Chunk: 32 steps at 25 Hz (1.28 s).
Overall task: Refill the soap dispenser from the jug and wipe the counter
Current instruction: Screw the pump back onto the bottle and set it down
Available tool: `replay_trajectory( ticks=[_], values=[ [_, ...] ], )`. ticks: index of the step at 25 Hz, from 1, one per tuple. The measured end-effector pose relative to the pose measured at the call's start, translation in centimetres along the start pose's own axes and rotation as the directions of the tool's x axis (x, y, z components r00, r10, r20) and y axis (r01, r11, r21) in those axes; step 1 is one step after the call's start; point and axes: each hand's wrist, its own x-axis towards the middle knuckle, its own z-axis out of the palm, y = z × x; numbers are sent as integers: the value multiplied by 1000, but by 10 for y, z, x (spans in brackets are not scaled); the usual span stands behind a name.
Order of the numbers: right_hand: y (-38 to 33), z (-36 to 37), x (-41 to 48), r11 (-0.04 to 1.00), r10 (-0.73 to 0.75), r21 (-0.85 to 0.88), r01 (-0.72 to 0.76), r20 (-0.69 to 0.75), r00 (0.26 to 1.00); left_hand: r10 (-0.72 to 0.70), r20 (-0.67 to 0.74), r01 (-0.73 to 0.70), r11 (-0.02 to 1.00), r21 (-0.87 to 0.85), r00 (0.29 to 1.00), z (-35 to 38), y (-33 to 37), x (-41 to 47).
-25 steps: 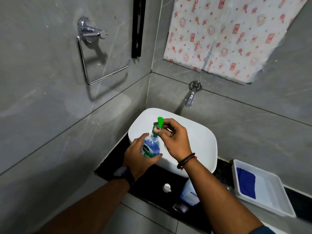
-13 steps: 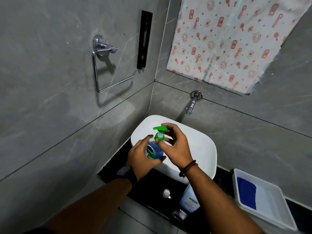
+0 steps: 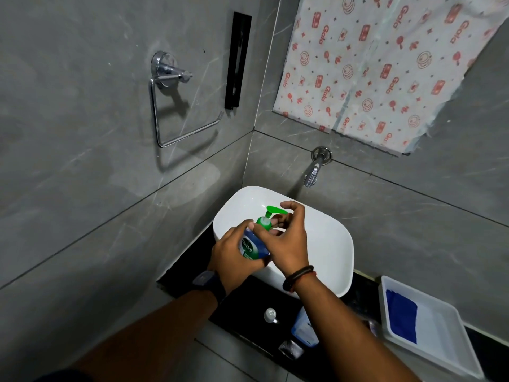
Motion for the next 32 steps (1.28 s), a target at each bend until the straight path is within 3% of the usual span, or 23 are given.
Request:
replay_trajectory(
  ticks=[5,9,13,17,21,26,30,32],
  values=[
    [8,4,1,996,-1,91,-5,68,998,-8,7,8,999,32,1000,0,-5,5],
    [7,7,7,998,52,23,-52,8,999,-22,29,22,1000,11,999,0,-3,7],
    [8,5,8,993,18,109,-32,123,992,-56,16,55,998,26,998,-1,-5,11],
    [8,9,10,998,17,57,-20,65,998,-36,27,35,998,45,999,0,-9,13],
    [10,8,12,994,13,102,-28,147,989,-45,-11,46,997,69,999,1,-14,14],
    [7,13,16,995,36,87,-42,66,997,-27,-4,28,997,68,1000,0,-13,17],
    [6,11,18,989,29,138,-52,160,987,-15,-27,16,999,48,1000,0,-15,19],
    [4,15,18,991,46,120,-60,116,992,-5,-16,5,998,61,1000,-1,-16,21]
  ],
)
